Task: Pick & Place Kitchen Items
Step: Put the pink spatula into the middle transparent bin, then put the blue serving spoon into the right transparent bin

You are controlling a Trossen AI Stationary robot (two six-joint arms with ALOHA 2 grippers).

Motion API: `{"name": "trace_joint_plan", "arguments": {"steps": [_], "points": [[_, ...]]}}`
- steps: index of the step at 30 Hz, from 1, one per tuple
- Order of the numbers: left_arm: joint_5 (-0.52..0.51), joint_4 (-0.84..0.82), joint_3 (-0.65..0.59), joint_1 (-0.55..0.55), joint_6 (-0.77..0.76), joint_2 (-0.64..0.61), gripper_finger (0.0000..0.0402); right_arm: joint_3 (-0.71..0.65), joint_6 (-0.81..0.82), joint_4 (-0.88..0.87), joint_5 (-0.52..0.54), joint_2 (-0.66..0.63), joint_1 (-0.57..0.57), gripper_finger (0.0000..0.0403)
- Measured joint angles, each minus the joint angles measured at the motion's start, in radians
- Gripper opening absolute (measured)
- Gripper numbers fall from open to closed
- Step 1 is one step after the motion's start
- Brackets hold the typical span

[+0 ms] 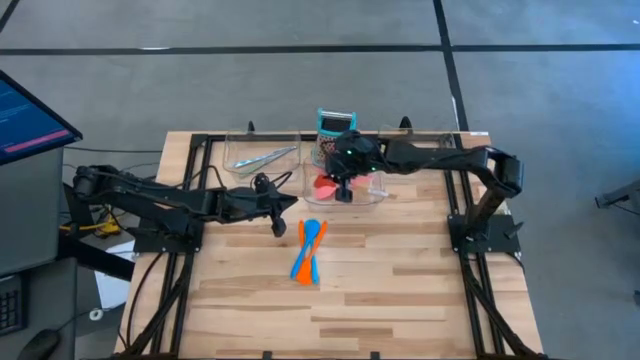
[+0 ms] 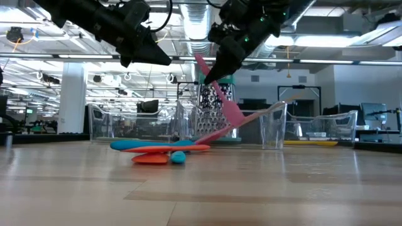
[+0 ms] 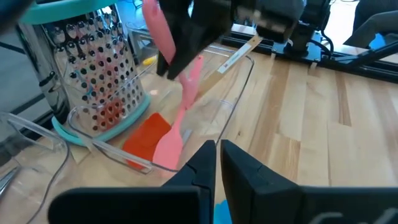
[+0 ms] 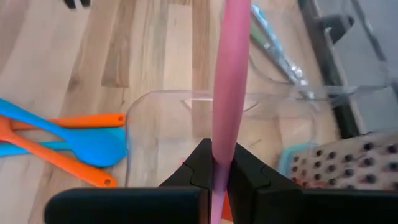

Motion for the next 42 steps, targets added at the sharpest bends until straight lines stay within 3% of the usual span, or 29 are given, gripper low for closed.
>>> {"name": "trace_joint_plan", "arguments": {"steps": [7, 11, 24, 36, 42], "points": [[0.0, 0.0, 0.0, 0.0, -0.001, 0.0, 0.0011, 0.116, 0.01, -0.058, -0.027, -0.015, 0.011, 0.0016], [0.0, -0.001, 0.0, 0.0, -0.002, 0.0, 0.0011, 0.12, 0.023, -0.113, -0.093, 0.002, 0.01, 0.0016], [0.0, -0.001, 0.0, 0.0, -0.003, 0.0, 0.0011, 0.119, 0.093, -0.23, -0.137, 0.129, -0.021, 0.0016], [0.0, 0.0, 0.001, 0.0, -0.003, 0.001, 0.0011, 0.119, 0.141, -0.307, -0.159, 0.143, -0.07, 0.0017], [0.0, 0.0, 0.001, 0.0, -0.029, 0.001, 0.0011, 0.119, 0.139, -0.31, -0.159, 0.143, -0.071, 0.0094]]}}
